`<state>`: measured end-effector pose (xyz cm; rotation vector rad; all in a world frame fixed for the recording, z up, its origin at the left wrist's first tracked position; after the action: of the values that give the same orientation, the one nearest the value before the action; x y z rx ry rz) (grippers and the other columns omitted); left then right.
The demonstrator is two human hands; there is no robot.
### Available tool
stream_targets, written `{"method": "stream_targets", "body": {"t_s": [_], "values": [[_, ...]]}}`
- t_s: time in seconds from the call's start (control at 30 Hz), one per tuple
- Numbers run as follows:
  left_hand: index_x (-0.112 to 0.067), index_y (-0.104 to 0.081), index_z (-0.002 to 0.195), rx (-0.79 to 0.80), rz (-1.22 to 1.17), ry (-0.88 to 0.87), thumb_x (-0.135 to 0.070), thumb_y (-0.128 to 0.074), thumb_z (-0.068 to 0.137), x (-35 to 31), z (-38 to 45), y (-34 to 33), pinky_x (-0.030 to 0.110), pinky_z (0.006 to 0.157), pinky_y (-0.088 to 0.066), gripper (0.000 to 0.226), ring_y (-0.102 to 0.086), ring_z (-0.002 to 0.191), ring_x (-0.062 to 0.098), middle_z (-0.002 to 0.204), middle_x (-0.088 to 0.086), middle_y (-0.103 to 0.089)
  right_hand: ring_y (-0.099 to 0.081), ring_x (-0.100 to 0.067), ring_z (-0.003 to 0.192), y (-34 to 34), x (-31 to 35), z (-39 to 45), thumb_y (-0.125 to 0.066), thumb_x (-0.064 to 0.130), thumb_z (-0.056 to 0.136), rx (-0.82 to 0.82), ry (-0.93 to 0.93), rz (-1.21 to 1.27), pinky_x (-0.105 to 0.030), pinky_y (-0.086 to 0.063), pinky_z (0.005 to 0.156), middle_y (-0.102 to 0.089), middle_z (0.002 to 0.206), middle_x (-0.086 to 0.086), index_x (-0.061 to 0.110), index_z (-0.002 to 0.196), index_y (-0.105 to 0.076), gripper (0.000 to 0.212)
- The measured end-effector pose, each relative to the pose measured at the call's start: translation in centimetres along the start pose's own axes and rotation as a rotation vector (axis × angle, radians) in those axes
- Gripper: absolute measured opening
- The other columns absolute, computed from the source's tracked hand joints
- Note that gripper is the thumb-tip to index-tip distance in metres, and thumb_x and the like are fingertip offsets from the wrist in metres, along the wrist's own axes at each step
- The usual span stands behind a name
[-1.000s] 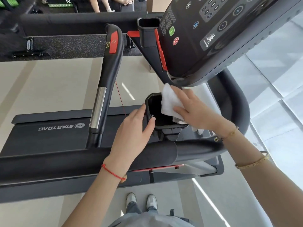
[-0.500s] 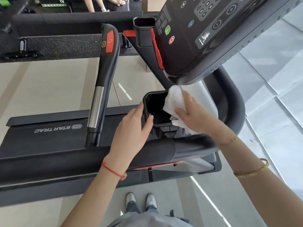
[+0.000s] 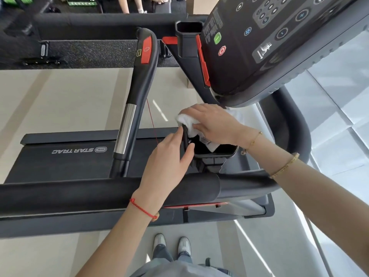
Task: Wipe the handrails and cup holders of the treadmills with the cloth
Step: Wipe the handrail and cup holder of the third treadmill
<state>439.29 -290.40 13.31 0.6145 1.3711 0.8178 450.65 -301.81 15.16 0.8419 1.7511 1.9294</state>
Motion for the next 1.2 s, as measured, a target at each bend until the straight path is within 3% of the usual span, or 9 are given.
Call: {"method": "stream_targets", "body": {"t_s": [0.17, 0.33, 0.5, 0.63, 0.77, 0.83, 0.97, 1.07, 1.2], "values": [[-0.021, -0.033, 0.150, 0.006, -0.008, 0.009, -0.044, -0.043, 0.099, 0.0, -0.1, 0.0, 0.023, 0.075, -0.042, 0.057, -0.056, 0.106, 0.019, 0.115, -0.001, -0.059, -0.048, -0.026, 0.114, 0.0, -1.4, -1.9, -0.047, 0.025, 0.099, -0.038, -0.069, -0.099, -0.037, -0.037, 0.095, -0.051, 0.130, -0.002, 0.023, 0.147, -0.033, 0.050], [-0.019, -0.031, 0.152, 0.025, -0.015, 0.000, -0.043, -0.043, 0.099, 0.0, 0.0, 0.0, 0.022, 0.079, -0.043, 0.058, -0.056, 0.110, 0.018, 0.122, -0.001, -0.059, -0.053, -0.037, 0.106, -0.3, -2.9, -6.0, -0.049, 0.022, 0.099, -0.035, -0.440, 0.384, -0.034, -0.035, 0.081, -0.048, 0.126, -0.017, 0.017, 0.146, -0.027, 0.052], [-0.019, -0.030, 0.152, 0.055, -0.028, -0.018, -0.042, -0.041, 0.100, -0.2, -0.1, 0.4, 0.032, 0.089, -0.050, 0.058, -0.056, 0.113, 0.019, 0.126, 0.000, -0.058, -0.052, -0.021, 0.080, 0.4, -2.3, -10.4, -0.046, 0.031, 0.100, -0.073, -0.566, 0.443, -0.024, -0.025, 0.064, -0.056, 0.094, -0.004, 0.010, 0.135, -0.038, 0.042], [-0.019, -0.038, 0.148, 0.035, 0.026, -0.066, -0.036, -0.039, 0.102, -0.2, -0.6, 1.2, 0.035, 0.082, -0.051, 0.049, -0.060, 0.103, 0.021, 0.116, 0.001, -0.063, -0.048, -0.021, 0.106, 2.9, -0.2, -12.8, -0.044, 0.034, 0.099, -0.167, -0.390, 0.354, -0.024, -0.031, 0.086, -0.052, 0.116, -0.002, 0.014, 0.138, -0.038, 0.044], [-0.021, -0.045, 0.143, 0.005, -0.010, -0.079, -0.029, -0.041, 0.102, -0.1, -1.4, 2.0, 0.042, 0.087, -0.051, 0.042, -0.061, 0.105, 0.022, 0.118, 0.002, -0.063, -0.036, -0.015, 0.132, 2.5, 2.8, -11.7, -0.037, 0.038, 0.100, 0.018, -0.101, 0.248, -0.026, -0.022, 0.112, -0.046, 0.139, 0.003, 0.015, 0.143, -0.038, 0.049], [-0.023, -0.048, 0.141, -0.016, -0.033, -0.070, -0.027, -0.042, 0.102, -0.1, -1.8, 2.0, 0.041, 0.089, -0.050, 0.039, -0.059, 0.106, 0.022, 0.119, 0.002, -0.063, -0.042, -0.018, 0.127, 0.8, 3.8, -9.8, -0.034, 0.039, 0.101, 0.099, -0.069, 0.090, -0.030, -0.022, 0.112, -0.053, 0.132, 0.001, 0.014, 0.139, -0.044, 0.046], [-0.023, -0.049, 0.140, -0.035, -0.039, -0.036, -0.030, -0.041, 0.102, 0.1, -2.4, 1.7, 0.033, 0.092, -0.047, 0.039, -0.058, 0.111, 0.018, 0.124, -0.002, -0.061, -0.055, -0.025, 0.096, 0.1, 4.2, -8.8, -0.041, 0.036, 0.102, 0.062, -0.081, 0.128, -0.029, -0.034, 0.093, -0.060, 0.098, -0.002, 0.008, 0.119, -0.054, 0.035], [-0.021, -0.049, 0.140, -0.027, -0.051, -0.032, -0.030, -0.043, 0.101, 0.2, -2.3, 1.6, 0.033, 0.091, -0.048, 0.040, -0.058, 0.111, 0.017, 0.123, -0.002, -0.061, -0.054, -0.023, 0.101, 0.9, 2.6, -10.7, -0.044, 0.035, 0.100, 0.038, -0.039, 0.107, -0.018, -0.027, 0.092, -0.061, 0.106, -0.003, 0.009, 0.123, -0.055, 0.036], [-0.022, -0.048, 0.141, -0.020, -0.048, -0.033, -0.031, -0.042, 0.102, 0.2, -2.3, 1.8, 0.031, 0.089, -0.048, 0.041, -0.058, 0.108, 0.015, 0.119, -0.005, -0.062, -0.053, -0.023, 0.106, 1.4, 1.7, -11.1, -0.047, 0.032, 0.100, 0.079, -0.009, 0.090, -0.020, -0.028, 0.096, -0.062, 0.110, -0.004, 0.010, 0.125, -0.055, 0.034]]}}
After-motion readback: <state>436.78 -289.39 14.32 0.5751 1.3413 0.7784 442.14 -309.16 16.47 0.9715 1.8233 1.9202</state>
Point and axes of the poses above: each hand's wrist, its own z-axis towards the middle knuckle, its own y-axis out of the back of the hand, x = y × z, the point moved 4 cm from there along z, towards the middle knuckle
